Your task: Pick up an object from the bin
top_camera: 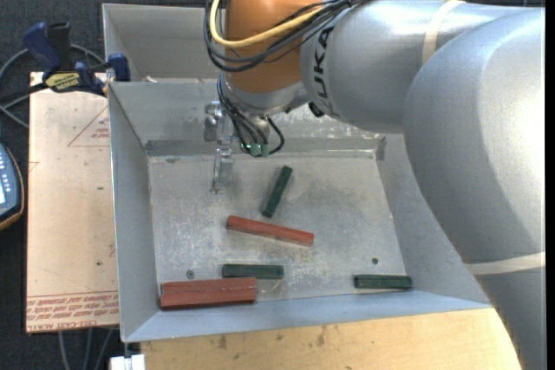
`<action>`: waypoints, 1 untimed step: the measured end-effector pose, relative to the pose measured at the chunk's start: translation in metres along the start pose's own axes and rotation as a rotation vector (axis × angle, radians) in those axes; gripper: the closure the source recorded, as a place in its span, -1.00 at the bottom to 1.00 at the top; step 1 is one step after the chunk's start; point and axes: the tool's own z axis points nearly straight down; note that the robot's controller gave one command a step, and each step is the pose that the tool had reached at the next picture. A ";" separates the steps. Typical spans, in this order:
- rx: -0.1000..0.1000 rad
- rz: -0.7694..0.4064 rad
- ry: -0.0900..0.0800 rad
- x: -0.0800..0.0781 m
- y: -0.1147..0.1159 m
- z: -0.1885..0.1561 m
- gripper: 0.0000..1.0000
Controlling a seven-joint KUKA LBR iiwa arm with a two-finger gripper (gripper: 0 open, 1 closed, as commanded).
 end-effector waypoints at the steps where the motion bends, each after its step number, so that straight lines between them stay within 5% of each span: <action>1: 0.001 -0.012 0.000 0.031 -0.081 0.095 -1.00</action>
Offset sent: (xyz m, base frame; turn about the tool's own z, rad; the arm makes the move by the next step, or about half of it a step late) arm -0.0300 -0.0782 -0.0913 -0.0183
